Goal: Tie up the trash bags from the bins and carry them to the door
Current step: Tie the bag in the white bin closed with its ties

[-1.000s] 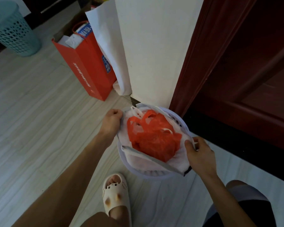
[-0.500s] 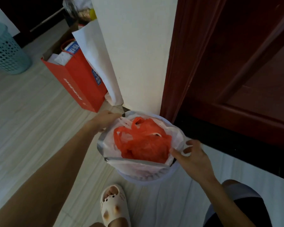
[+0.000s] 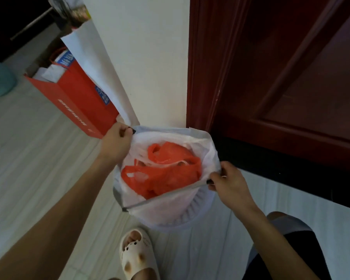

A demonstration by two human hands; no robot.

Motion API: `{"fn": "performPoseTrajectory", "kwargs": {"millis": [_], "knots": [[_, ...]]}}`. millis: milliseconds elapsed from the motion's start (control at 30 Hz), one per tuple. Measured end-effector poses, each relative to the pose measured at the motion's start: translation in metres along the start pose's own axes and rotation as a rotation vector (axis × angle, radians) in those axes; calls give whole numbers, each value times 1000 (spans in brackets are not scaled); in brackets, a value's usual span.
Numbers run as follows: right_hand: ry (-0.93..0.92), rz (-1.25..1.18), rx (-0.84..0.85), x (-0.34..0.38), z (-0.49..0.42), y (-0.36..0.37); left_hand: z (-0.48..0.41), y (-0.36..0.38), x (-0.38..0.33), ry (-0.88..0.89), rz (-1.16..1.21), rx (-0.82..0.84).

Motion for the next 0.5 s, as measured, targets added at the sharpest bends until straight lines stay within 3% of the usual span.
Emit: {"fn": "performPoseTrajectory", "kwargs": {"millis": [133, 200, 267, 333, 400, 500], "knots": [[-65, -13, -105, 26, -11, -12, 26, -11, 8, -224, 292, 107], [-74, 22, -122, 31, -15, -20, 33, -24, 8, -337, 480, 71], [-88, -38, -133, 38, -18, -28, 34, -42, 2, -340, 581, -24], [-73, -119, -176, 44, -17, -32, 40, -53, -9, -299, 603, -49], [-27, -126, -183, 42, -17, -28, 48, -50, -23, -245, 511, 39], [80, 4, -26, 23, -11, -12, 60, -40, -35, -207, 376, 165]]}}
Point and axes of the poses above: each hand's wrist, its own z-axis away from the middle knuckle, its own y-axis out of the palm, x = y × z, the point moved 7 cm from there along -z, towards the middle knuckle, and after that the axes turned 10 degrees about -x, right-handed, at the moved point
